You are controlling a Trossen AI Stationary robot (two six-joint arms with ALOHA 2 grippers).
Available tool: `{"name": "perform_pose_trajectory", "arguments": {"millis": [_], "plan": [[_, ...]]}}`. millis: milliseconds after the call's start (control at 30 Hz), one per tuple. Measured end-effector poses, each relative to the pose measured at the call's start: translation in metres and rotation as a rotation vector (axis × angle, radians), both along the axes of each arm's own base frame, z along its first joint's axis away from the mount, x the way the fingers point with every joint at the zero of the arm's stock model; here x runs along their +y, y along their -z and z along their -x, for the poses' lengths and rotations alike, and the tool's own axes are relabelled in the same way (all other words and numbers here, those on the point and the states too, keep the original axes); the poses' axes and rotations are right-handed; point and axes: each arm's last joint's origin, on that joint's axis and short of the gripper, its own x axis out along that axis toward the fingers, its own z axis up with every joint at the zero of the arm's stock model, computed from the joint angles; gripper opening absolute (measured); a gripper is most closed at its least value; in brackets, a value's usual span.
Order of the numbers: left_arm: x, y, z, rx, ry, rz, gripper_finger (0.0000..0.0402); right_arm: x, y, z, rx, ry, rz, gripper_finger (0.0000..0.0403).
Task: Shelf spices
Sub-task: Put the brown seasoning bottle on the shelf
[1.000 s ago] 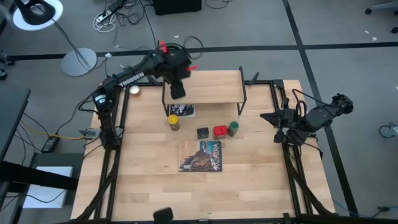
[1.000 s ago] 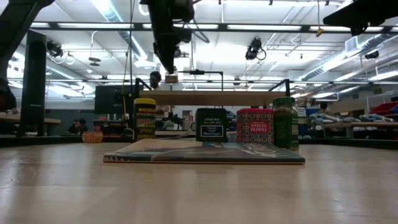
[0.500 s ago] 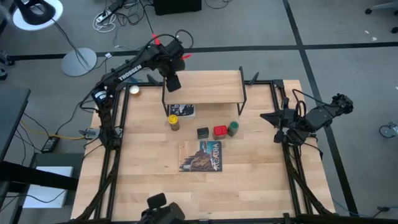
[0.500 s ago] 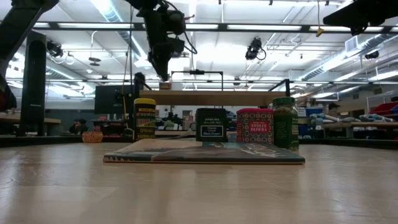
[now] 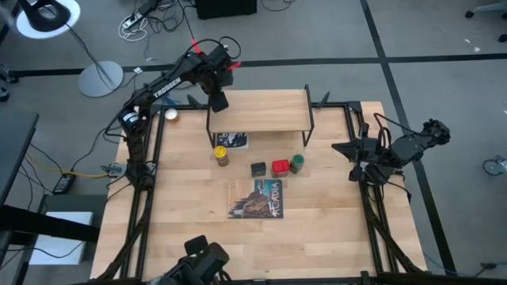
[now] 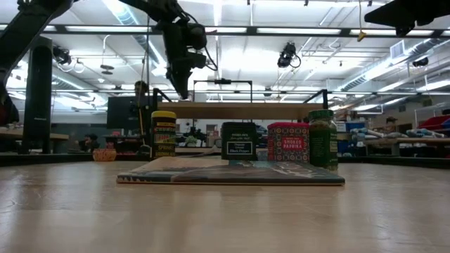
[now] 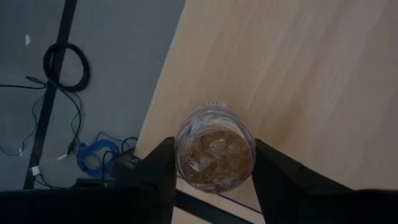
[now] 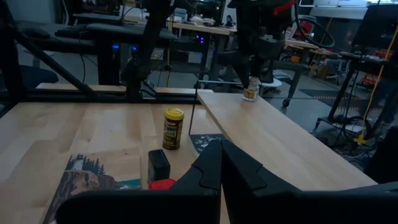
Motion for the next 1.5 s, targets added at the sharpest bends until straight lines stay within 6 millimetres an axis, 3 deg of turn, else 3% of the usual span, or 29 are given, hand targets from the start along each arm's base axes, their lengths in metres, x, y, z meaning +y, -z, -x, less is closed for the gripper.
{"name": "perform_pose_trajectory", "arguments": {"millis": [567,800,1500], "plan": [[0.0091,0.0003,0.0090,-0.032,-0.003,0.037,0.0166,0.0000,0.0000,0.0000,0.000,0.000,0.001,0.0003],[0.0092,0.0001,0.0087,-0.034,-0.003,0.034,0.0198,0.0000,0.0000,0.0000,0.000,0.000,0.001,0.0005],[0.0047,0.0000,0.0035,-0.073,-0.050,0.064,0.0227,0.0000,0.0000,0.0000,0.000,0.000,0.000,0.0003]]}}
